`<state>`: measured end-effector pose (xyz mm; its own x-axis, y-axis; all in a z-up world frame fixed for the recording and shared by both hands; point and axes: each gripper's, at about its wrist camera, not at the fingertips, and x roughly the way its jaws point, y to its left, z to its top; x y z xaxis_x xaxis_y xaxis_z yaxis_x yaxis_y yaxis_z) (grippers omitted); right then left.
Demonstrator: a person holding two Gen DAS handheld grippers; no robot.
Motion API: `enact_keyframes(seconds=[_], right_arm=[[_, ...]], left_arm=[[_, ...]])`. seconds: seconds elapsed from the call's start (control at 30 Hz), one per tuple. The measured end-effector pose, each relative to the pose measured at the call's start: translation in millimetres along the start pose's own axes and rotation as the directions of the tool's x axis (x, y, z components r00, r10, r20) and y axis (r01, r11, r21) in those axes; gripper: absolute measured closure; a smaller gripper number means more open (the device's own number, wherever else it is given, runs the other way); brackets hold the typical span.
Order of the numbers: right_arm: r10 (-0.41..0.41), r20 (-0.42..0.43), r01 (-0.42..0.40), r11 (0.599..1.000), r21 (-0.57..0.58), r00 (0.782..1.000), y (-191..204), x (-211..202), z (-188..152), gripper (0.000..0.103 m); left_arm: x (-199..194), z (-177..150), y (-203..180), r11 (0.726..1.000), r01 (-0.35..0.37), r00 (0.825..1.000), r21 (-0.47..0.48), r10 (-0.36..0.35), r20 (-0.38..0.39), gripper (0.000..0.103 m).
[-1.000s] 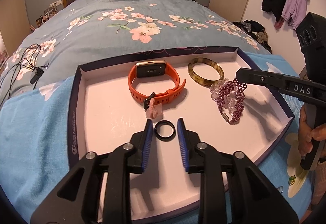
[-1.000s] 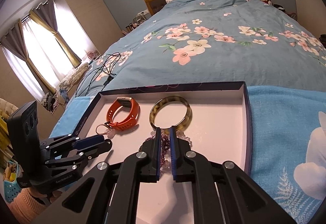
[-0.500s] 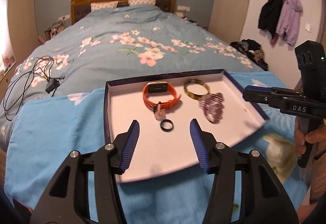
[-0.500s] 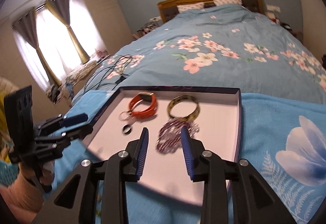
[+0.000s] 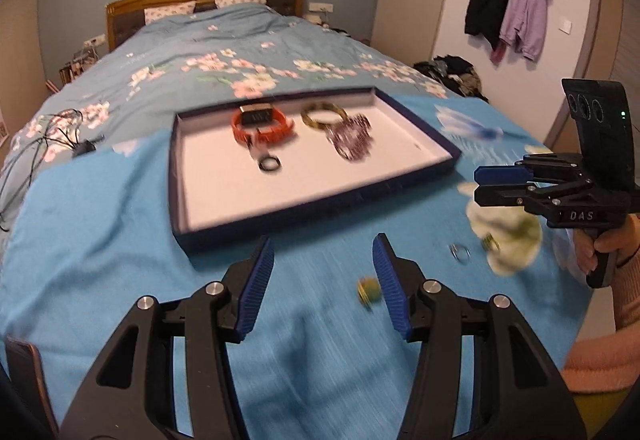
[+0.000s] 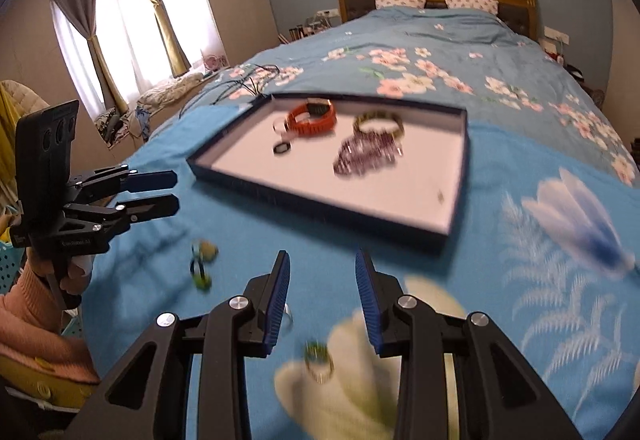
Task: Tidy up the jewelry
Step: 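Move the left tool to the green bead ring while the right tool moves to the gold chain, then grasp the green bead ring with the left tool while the right tool grasps the gold chain pendant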
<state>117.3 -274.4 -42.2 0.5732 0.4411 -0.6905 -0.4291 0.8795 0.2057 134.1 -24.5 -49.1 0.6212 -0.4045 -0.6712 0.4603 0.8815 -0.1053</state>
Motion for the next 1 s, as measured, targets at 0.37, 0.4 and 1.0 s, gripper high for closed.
enact_keyframes(seconds=[0.37,0.4,1.0], right_arm=[[-0.028,-0.048,0.030,0.999,0.033,0.998,1,-2,-40,0.067],[-0.031,-0.052,0.032,0.999,0.029,0.998,3,-1,-41,0.067],[-0.071,-0.054,0.070,0.997,-0.023,0.996,20,7,-46,0.067]], left_arm=[[3,-35,-37,0.993,0.109,0.991,0.033,-0.106,-0.084,0.055],[8,-34,-39,0.993,0.112,0.990,0.032,-0.109,-0.094,0.055],[41,-23,-44,0.996,0.081,0.984,-0.027,-0.085,-0.155,0.075]])
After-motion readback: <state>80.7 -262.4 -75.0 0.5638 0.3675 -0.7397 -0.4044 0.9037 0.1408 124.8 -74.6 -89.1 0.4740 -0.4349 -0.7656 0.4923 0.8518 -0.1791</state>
